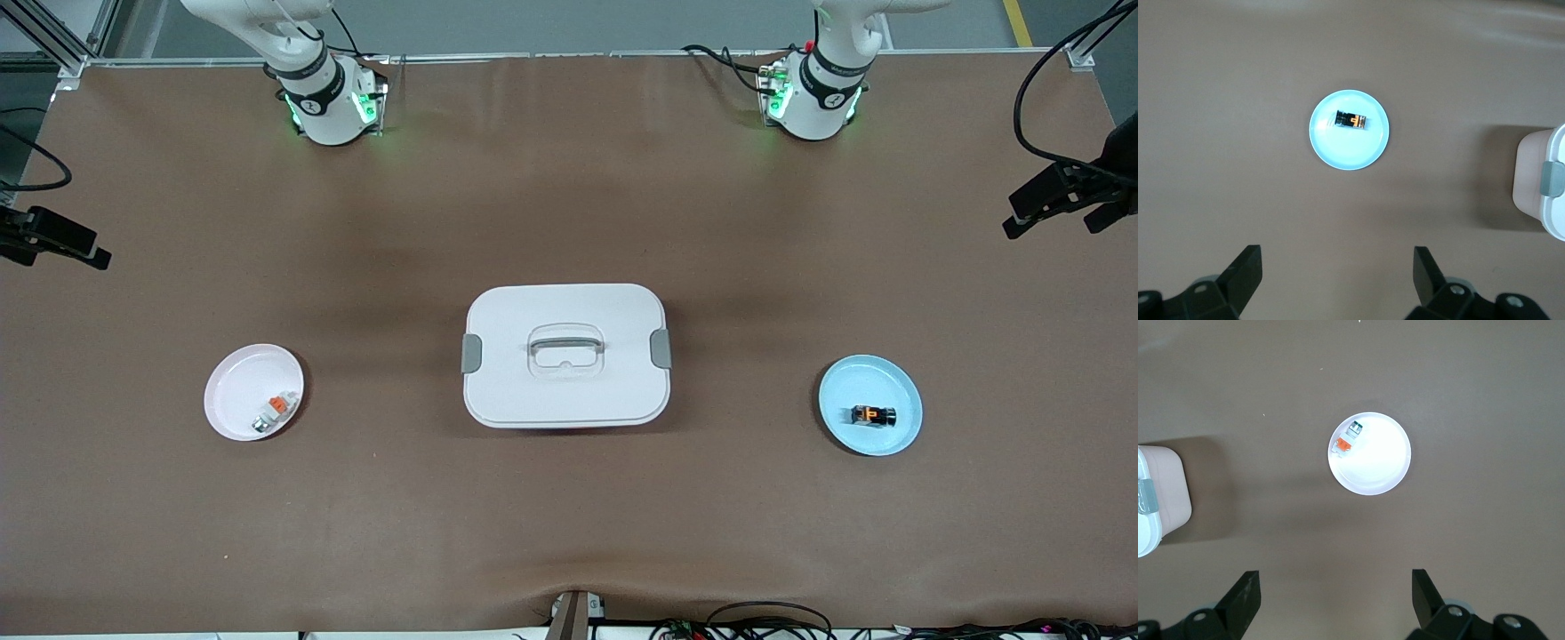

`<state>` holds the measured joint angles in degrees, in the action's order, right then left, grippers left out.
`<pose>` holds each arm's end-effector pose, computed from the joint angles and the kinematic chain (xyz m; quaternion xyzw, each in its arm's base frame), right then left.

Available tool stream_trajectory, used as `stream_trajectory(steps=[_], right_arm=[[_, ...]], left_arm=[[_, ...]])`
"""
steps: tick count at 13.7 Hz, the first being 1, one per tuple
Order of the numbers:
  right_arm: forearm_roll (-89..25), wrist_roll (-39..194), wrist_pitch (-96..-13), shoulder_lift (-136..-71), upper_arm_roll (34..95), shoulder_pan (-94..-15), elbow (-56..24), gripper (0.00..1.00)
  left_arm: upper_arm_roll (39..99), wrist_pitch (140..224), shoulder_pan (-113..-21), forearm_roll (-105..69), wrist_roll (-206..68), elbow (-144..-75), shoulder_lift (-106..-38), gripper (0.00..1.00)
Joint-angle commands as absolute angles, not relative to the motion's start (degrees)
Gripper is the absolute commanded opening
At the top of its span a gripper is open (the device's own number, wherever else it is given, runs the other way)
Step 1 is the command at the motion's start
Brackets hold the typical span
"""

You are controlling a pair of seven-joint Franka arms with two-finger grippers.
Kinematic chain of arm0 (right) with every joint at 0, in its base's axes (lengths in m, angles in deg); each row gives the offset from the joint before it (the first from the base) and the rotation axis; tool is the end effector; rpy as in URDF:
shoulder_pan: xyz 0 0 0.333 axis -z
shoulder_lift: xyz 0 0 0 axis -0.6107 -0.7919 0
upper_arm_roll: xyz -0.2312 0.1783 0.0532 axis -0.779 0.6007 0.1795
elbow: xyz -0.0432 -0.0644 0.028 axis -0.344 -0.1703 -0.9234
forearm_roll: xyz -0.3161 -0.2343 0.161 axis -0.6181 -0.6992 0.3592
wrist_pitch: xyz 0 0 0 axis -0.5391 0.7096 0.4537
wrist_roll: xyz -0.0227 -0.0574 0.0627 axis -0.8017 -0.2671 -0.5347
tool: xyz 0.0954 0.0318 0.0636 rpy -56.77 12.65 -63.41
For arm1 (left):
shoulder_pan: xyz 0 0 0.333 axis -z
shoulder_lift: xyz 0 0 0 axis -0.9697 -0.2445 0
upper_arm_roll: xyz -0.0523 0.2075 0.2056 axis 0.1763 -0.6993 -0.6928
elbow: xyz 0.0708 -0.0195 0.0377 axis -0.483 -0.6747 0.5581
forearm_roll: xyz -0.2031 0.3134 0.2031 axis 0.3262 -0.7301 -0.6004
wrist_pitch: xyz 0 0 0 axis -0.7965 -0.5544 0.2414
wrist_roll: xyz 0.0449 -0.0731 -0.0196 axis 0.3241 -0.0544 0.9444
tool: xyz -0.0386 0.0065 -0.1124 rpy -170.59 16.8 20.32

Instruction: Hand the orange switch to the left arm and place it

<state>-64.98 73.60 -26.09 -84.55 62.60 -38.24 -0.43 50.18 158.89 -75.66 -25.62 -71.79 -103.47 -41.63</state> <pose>0.6038 -0.0577 0.5977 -0.9983 0.0467 0.0093 0.0325 0.5722 0.0015 0.6167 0.9983 0.0374 0.0444 0.0111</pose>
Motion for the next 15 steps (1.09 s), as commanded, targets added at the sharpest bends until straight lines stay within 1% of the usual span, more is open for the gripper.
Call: stream_trajectory(steps=[1, 15], right_arm=[[-65.6, 73.3, -26.1, -84.0, 63.1, -37.7, -0.7, 1.00], [-65.6, 73.3, -26.3, -84.0, 63.1, -37.7, -0.7, 1.00]], left_arm=[[50.5, 157.3, -75.8, -26.1, -72.3, -102.4, -41.6, 1.00], [50.4, 157.2, -75.9, -25.7, -72.2, -101.6, -41.9, 1.00]])
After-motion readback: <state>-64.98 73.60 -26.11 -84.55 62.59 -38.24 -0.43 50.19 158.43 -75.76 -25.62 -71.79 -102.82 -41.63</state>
